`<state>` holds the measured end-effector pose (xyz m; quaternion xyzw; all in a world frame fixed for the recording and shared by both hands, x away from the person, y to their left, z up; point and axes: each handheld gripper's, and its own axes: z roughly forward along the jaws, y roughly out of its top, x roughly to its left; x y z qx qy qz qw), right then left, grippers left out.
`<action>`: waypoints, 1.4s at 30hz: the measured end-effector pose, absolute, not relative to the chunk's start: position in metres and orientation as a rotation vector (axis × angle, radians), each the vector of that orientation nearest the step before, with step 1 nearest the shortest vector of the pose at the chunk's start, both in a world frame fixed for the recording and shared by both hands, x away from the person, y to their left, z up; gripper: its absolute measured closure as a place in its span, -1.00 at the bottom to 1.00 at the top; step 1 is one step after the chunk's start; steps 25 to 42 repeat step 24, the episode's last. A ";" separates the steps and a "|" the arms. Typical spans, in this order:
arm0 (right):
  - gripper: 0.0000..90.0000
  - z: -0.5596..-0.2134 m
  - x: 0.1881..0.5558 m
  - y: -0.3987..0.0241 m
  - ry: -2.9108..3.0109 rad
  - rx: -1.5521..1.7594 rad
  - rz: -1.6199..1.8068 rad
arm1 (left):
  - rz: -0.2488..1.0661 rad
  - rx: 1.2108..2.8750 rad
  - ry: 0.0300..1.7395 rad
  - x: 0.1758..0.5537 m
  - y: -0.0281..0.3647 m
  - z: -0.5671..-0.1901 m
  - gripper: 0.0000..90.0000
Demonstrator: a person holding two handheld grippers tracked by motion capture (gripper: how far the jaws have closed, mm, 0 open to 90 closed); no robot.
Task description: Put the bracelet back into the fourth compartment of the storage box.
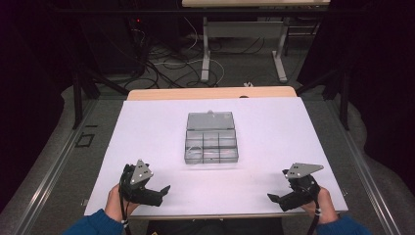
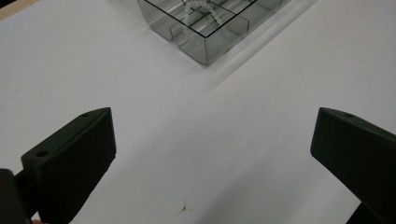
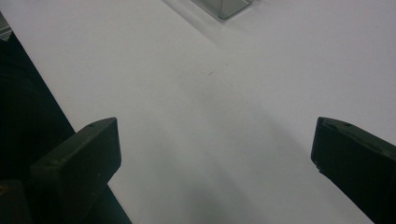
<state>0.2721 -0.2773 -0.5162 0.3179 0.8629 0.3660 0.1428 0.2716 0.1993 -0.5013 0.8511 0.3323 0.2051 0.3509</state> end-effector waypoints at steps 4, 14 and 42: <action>-0.97 -0.516 0.272 -0.277 2.488 0.918 1.055 | 0.535 2.205 0.854 0.268 0.200 -0.503 -1.00; -0.97 -0.516 0.272 -0.277 2.490 0.920 1.054 | 0.531 2.206 0.848 0.262 0.201 -0.506 -1.00; -0.97 -0.516 0.272 -0.277 2.495 0.920 1.046 | 0.516 2.200 0.852 0.263 0.200 -0.508 -1.00</action>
